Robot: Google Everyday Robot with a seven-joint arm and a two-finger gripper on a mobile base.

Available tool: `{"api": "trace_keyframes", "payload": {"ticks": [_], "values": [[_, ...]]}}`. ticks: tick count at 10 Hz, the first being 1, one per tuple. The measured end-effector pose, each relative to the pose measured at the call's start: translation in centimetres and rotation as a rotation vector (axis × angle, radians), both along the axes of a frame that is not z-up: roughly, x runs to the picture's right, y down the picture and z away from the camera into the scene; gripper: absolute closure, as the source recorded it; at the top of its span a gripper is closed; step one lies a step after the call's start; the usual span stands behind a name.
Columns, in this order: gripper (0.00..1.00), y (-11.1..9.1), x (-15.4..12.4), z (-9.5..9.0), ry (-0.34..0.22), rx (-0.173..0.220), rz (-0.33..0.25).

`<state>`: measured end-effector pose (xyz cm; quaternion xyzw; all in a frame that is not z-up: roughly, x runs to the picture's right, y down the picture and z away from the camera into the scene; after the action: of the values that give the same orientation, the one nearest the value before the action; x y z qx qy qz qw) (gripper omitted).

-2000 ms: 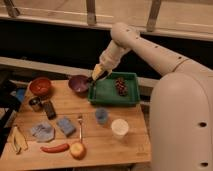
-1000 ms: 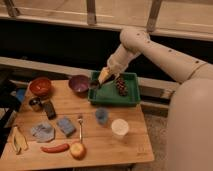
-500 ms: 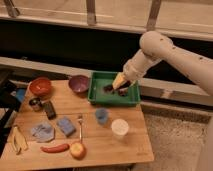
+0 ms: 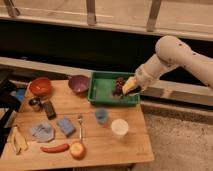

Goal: Place brush in paper cup

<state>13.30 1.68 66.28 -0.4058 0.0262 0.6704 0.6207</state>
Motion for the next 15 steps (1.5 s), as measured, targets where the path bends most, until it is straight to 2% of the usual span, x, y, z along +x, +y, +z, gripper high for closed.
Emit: {"api": "trace_keyframes", "payload": {"ticks": [1,7,10,12,15], "values": [[1.0,0.5,0.1,-0.1,-0.01,-0.012,0.003],[1.0,0.3,-0.3,0.0,-0.017,-0.01,0.0],[1.0,0.8,-1.0,0.3,-0.029,-0.028,-0.017],[1.0,1.5,0.4,-0.5,-0.02,-0.036,-0.012],[1.0,2.3,2.5,-3.1,0.007,-0.025,0.003]]}}
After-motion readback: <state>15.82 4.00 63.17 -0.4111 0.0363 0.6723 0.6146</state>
